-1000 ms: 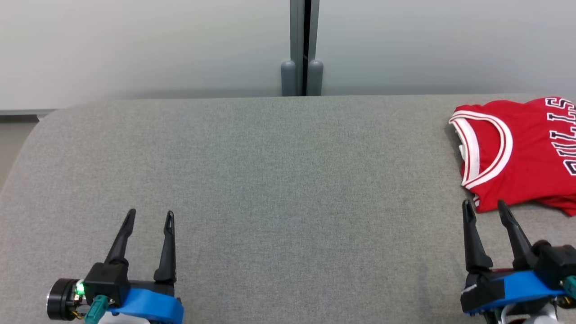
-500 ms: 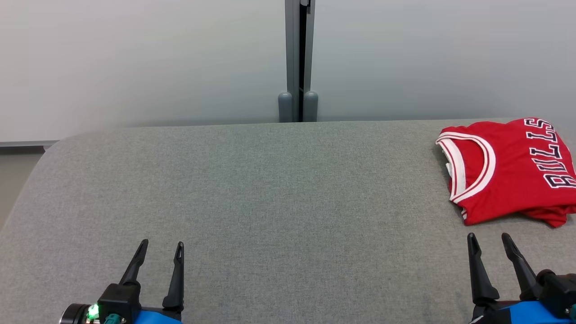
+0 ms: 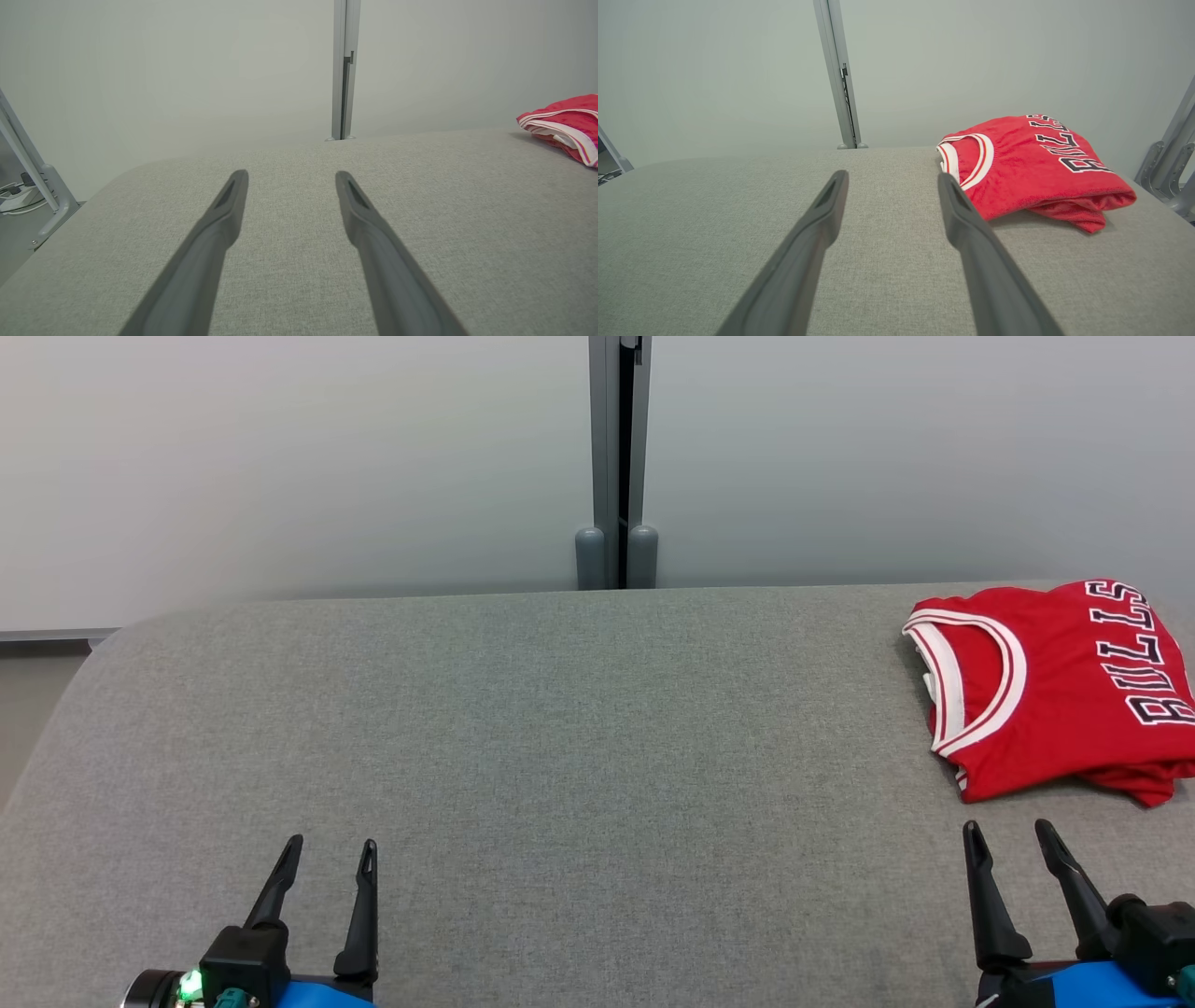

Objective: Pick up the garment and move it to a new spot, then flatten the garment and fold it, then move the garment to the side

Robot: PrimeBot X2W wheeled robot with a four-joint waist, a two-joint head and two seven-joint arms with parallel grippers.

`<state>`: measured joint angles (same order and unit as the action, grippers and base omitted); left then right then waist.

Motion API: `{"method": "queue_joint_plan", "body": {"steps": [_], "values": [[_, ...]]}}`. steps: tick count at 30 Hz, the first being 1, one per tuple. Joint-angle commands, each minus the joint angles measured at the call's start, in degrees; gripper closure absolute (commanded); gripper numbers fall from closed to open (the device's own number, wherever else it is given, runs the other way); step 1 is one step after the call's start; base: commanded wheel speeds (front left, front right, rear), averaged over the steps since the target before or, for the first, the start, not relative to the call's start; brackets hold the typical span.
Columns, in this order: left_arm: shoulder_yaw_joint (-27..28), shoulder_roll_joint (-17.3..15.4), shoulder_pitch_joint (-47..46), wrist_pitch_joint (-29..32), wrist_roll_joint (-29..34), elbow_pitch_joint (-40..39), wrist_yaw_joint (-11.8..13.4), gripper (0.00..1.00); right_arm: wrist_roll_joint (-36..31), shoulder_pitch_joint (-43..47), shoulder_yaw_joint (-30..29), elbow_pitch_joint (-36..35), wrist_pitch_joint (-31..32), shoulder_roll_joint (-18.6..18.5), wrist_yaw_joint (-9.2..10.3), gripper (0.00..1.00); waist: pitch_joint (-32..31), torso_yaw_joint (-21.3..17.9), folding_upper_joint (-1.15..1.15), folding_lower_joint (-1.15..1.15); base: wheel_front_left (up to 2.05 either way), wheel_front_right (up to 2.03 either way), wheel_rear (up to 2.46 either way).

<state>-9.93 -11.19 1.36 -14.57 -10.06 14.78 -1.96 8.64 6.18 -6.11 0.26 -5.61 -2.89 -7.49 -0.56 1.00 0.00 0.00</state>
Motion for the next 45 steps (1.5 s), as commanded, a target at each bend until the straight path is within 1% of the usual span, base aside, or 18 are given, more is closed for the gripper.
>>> {"method": "queue_joint_plan", "body": {"steps": [1, 11, 15, 16, 19, 30, 45], "values": [[0.0, -0.3, -0.5, -0.2, -0.2, 0.2, 0.4, 0.0, -0.1, 1.0, 0.0, -0.5, 0.2, 0.0, -0.01, 0.0, 0.0, -0.1, 0.0, 0.0, 0.0, 0.0, 0.0], [-0.2, -0.5, -0.8, -0.4, -0.4, 0.3, 1.0, 0.0, 0.4, 1.1, -0.3, -0.4, 0.3, 0.0, -0.01, 0.0, 0.1, -0.1, 0.0, 0.0, 0.0, 0.0, 0.0], [-0.4, -0.6, -1.0, -0.5, 0.0, 0.4, 1.6, 0.0, 0.3, 0.7, -0.2, -0.3, 0.2, 0.0, -0.01, 0.0, 0.3, -0.1, 0.0, 0.0, 0.0, 0.0, 0.0], [-0.2, -0.4, -0.1, -0.2, -0.1, 0.3, 1.4, 1.0, 0.2, 0.2, -0.1, -0.3, 0.3, 0.0, 0.0, 1.0, 0.3, -0.1, 0.0, 0.0, 0.0, 0.0, 0.0], [0.0, 0.2, 0.0, 0.2, -0.9, 1.4, 1.4, 1.0, 0.9, 0.0, -0.1, 1.2, 0.5, 0.2, 0.0, 1.0, 0.3, -0.1, 0.0, 0.0, 0.0, 0.0, 0.0], [2.6, 1.4, -1.3, 3.5, -13.2, 1.1, 0.3, 1.0, 13.5, -1.9, -0.2, 3.1, 2.3, 0.1, 0.0, 1.0, 0.4, -0.2, 0.0, 0.0, 0.0, 0.0, 0.0], [5.4, 2.8, -2.7, 7.0, -27.4, 0.6, -0.9, 1.0, 27.9, -4.2, -0.2, 5.1, 4.3, 0.1, 0.0, 1.0, 0.4, -0.3, 0.0, 0.0, 0.0, 0.0, 0.0]]}}
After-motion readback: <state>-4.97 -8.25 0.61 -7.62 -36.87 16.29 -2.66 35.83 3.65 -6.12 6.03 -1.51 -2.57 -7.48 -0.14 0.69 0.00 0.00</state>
